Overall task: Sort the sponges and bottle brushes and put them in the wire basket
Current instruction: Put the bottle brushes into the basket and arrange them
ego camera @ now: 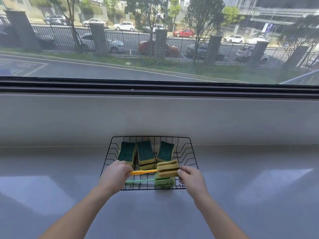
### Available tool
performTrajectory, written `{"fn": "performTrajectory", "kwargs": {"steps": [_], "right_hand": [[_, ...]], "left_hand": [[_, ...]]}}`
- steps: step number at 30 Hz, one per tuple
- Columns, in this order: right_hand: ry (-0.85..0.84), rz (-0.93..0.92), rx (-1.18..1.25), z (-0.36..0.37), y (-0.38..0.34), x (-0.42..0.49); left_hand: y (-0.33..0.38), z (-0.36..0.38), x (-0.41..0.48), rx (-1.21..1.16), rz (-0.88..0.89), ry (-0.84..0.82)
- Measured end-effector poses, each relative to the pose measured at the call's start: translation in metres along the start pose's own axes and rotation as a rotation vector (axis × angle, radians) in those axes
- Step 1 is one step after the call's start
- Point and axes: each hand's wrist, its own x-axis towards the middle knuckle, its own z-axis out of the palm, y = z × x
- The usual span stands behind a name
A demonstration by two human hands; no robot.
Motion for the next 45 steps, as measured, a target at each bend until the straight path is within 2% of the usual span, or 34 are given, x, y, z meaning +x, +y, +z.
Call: {"fn": "performTrajectory", "kwargs": {"steps": [5,10,28,37,45], "right_hand": [[0.016,-0.079,-0.246,0.006,0.015,-0.002],[0.035,-0.07,-0.275,0.009,0.02,-0.001],[0.072,-0.094,-0.274,0.009,0.005,0.002],[0.066,-0.187,-0.325,0.01,-0.014,-0.014],[0.019,-0.38,-0.487,0.023,-0.034,-0.043]], "left_hand": [[-0.003,0.01,0.009,0.068,-0.03,-0.087],[-0.004,0.027,0.01,0.059,-0.066,-0.154],[0.008,0.022,-0.007,0.014,-0.129,-0.024],[0.021,0.0,-0.032,-0.011,-0.157,0.035],[0.03,-0.024,-0.07,0.025,-0.203,0.083]]}}
